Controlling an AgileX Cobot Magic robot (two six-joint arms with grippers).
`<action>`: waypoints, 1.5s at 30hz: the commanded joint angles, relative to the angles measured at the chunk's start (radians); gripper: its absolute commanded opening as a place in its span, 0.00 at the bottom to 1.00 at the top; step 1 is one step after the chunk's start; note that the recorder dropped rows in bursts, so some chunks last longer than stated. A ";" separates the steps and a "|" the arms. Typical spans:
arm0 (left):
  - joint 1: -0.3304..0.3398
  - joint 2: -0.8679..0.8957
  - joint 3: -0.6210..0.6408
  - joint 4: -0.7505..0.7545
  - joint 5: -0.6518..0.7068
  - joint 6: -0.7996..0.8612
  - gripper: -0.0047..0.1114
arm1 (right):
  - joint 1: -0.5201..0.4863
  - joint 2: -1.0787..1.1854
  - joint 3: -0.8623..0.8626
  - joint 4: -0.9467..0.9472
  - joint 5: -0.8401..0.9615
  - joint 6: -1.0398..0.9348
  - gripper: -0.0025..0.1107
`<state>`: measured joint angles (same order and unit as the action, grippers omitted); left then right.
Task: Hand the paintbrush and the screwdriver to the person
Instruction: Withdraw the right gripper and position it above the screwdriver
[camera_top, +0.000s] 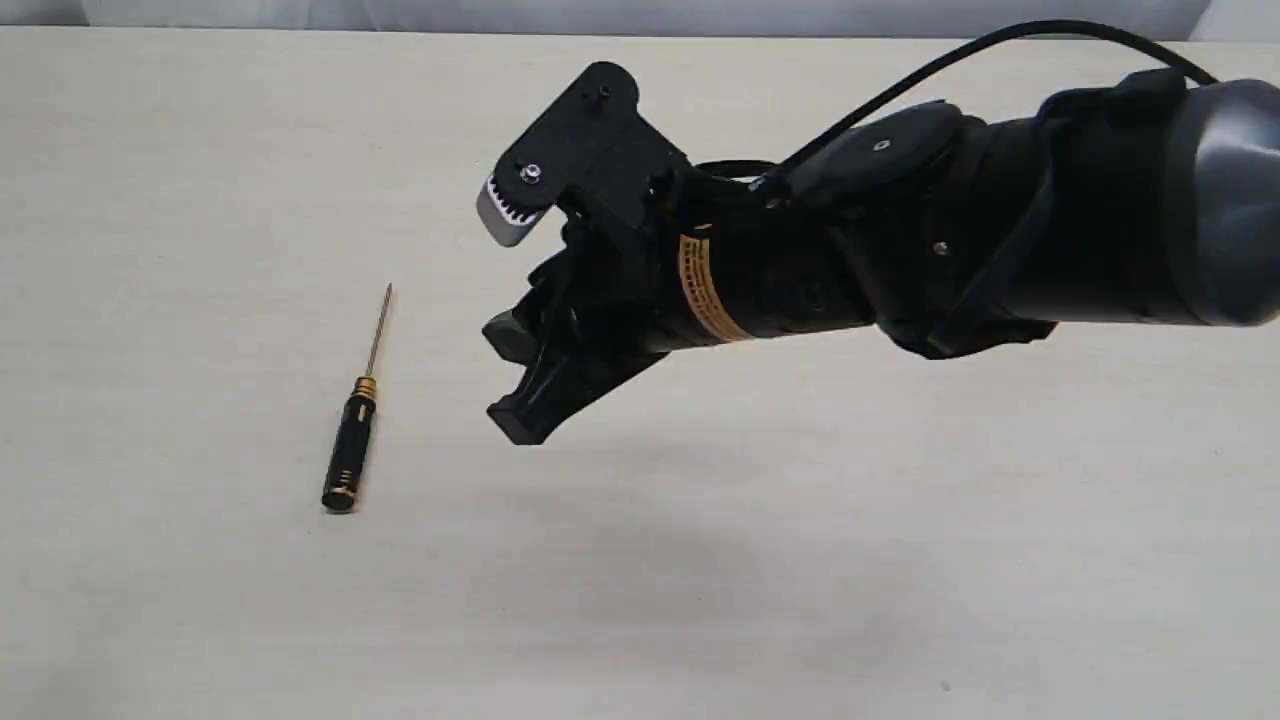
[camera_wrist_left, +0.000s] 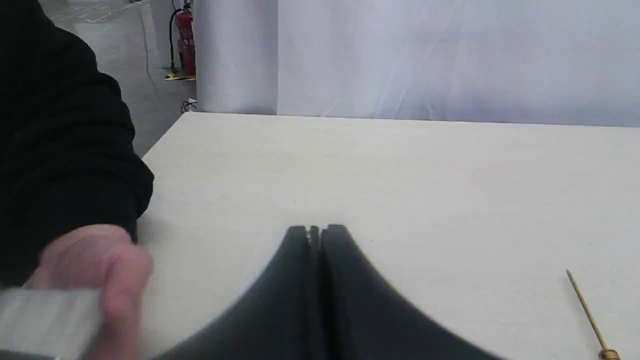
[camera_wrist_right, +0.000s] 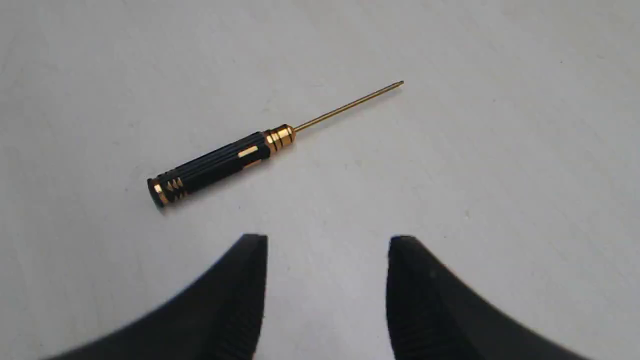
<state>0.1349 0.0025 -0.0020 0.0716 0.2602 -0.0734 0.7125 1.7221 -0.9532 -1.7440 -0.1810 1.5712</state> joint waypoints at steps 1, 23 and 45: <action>-0.008 -0.002 0.002 0.000 -0.012 -0.002 0.04 | 0.000 -0.015 0.000 0.000 -0.005 -0.013 0.38; -0.008 -0.002 0.002 -0.002 -0.012 -0.002 0.04 | -0.002 -0.015 0.000 0.007 -0.012 0.022 0.38; -0.008 -0.002 0.002 -0.005 -0.010 -0.002 0.04 | 0.000 -0.015 0.005 0.526 -0.034 -0.523 0.38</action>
<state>0.1349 0.0025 -0.0020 0.0716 0.2602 -0.0734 0.7125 1.7221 -0.9532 -1.3967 -0.1993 1.2523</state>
